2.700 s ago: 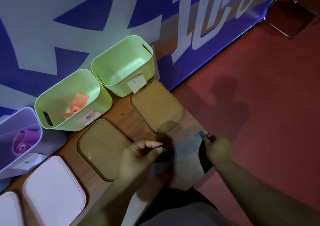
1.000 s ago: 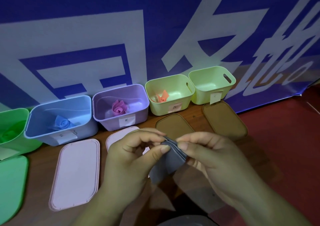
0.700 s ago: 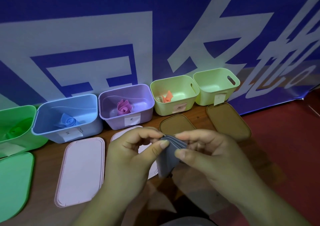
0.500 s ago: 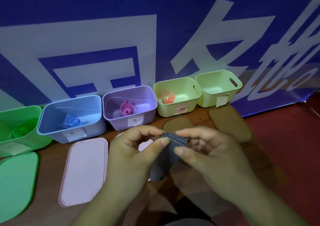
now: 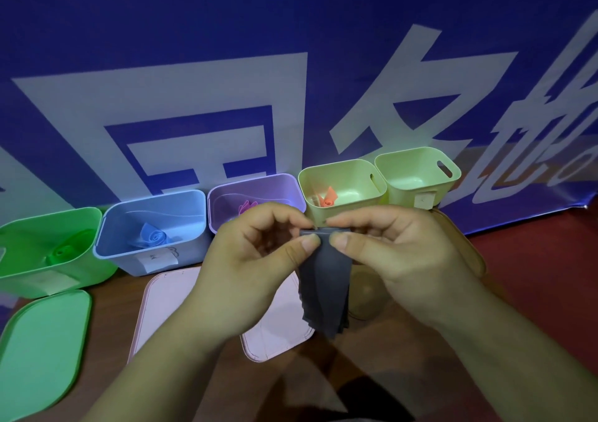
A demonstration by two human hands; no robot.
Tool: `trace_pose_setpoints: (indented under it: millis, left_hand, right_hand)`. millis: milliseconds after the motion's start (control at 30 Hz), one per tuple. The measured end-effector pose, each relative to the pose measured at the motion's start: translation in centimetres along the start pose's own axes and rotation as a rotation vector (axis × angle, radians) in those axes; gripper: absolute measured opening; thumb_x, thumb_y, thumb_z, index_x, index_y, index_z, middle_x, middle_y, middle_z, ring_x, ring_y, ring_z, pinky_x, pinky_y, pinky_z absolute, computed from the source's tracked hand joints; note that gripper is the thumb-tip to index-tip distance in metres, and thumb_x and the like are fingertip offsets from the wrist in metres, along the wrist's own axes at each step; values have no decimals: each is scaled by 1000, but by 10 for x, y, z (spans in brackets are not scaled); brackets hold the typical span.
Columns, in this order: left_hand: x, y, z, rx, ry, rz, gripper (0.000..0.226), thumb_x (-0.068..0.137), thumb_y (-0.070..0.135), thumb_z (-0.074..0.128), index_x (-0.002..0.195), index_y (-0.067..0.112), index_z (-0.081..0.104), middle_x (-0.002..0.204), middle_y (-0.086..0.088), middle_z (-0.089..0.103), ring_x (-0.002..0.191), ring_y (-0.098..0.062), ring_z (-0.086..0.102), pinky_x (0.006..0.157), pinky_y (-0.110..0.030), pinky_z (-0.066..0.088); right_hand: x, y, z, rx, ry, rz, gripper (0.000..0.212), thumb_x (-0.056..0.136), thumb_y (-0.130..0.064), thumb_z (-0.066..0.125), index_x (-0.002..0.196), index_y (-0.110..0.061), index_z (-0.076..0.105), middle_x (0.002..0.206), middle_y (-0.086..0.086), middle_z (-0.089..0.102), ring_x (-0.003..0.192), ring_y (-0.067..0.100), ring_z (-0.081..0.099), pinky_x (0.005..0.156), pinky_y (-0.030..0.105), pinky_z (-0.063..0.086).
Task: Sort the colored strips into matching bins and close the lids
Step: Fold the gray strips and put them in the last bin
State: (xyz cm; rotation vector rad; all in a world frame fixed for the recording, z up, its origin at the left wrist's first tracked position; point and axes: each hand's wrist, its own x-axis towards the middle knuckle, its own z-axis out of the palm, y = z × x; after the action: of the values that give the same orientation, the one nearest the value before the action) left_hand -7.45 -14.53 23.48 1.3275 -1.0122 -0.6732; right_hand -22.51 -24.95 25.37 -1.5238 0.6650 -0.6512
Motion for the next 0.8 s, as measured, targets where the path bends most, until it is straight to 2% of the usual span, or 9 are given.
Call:
trace_pose_setpoints:
  millis: [67,133,200,300,467,633,800]
  left_hand:
    - [1,5,-1,19,-15,1,10,85,12,71,92,20,72,87,-4,69,84,-17,65,78,-28,57]
    - [2,10,1,56,-22,-3,14,90,12,67,93,24,72,89,0,71,88,-17,67,81,-33,58]
    - [3,12,6,79,10,-6,16,92,8,64,92,22,71,88,1,72,87,-17,68,81,-36,58]
    - [5,18,18,32,75,-23,16,90,0,62,91,14,70,80,4,70,78,-11,64,76,-32,56]
    - [6,22,35,56,102,-18,20,90,0,62,88,18,70,80,3,70,78,-11,65,74,-28,56]
    - [4,27,55,78,173,21,19,88,-4,64,90,14,71,78,4,71,77,-8,65,74,-25,56]
    - [7,32,75,111,196,19,23,86,-2,66,86,20,75,81,7,76,80,-7,70,77,-21,57]
  right_hand:
    - [4,-4,-2,10,2,28,20,84,1,70,90,-16,78,90,10,76,83,19,71,88,31,56]
    - [7,-7,-4,48,-12,73,18,85,1,69,90,-14,78,93,14,75,86,20,70,91,38,55]
    - [9,-9,-7,94,-32,111,18,86,1,68,86,-13,78,91,12,75,86,17,70,85,35,57]
    - [9,-12,-13,121,-47,149,19,86,0,67,80,-15,78,86,7,75,81,14,70,78,30,57]
    - [12,-16,-31,77,-78,202,11,86,-6,67,86,-10,77,88,15,74,82,20,66,80,36,50]
    - [14,-18,-50,69,-131,263,13,85,-11,69,80,-18,79,72,-1,70,75,13,62,80,36,46]
    - [14,-21,-74,67,-183,269,10,83,-14,69,84,-17,79,78,2,71,77,14,64,81,35,47]
